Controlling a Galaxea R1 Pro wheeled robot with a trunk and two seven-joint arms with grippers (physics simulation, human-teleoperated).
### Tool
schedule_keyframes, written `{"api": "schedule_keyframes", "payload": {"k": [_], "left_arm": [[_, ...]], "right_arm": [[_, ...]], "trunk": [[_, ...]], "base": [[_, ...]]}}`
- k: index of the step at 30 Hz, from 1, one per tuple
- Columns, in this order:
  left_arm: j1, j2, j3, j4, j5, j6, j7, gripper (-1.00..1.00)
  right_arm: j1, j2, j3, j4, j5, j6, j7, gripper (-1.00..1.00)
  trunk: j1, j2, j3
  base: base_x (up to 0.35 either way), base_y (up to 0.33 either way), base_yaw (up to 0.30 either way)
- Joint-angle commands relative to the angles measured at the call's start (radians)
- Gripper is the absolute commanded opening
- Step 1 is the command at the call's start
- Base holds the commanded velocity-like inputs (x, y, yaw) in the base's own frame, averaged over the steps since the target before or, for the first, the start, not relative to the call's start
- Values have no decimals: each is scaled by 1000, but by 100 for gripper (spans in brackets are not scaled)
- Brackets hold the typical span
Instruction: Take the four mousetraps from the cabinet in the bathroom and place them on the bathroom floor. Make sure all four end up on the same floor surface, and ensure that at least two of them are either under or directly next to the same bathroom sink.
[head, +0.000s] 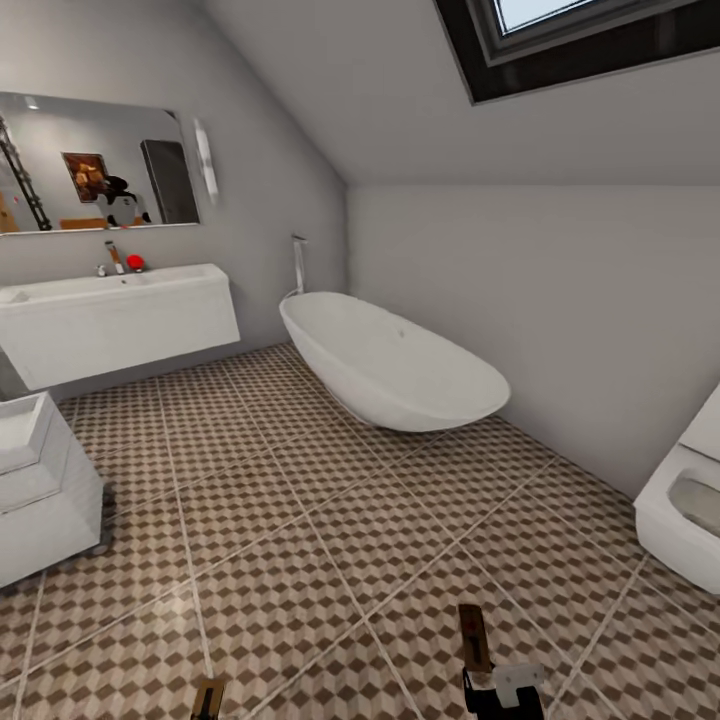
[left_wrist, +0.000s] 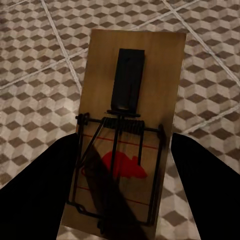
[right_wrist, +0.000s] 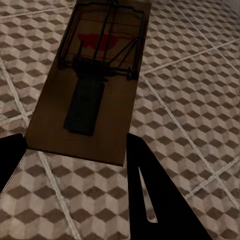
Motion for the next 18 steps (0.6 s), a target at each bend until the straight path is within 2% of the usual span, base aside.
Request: {"api": "schedule_keyframes", "payload": {"k": [1,18], "left_arm": [[-2,-1,-9,4,6,-5,3,-100],[-2,-1,-9,4,6,-5,3,-100]], "right_arm": [[0,-1,4,0,7,0,-7,-100],[-1,-1,4,1,7,0,-7,-100]], "trunk": [[0,0,-1],[0,0,0]], "base": [[220,-107,256],[216,-106,256]]}}
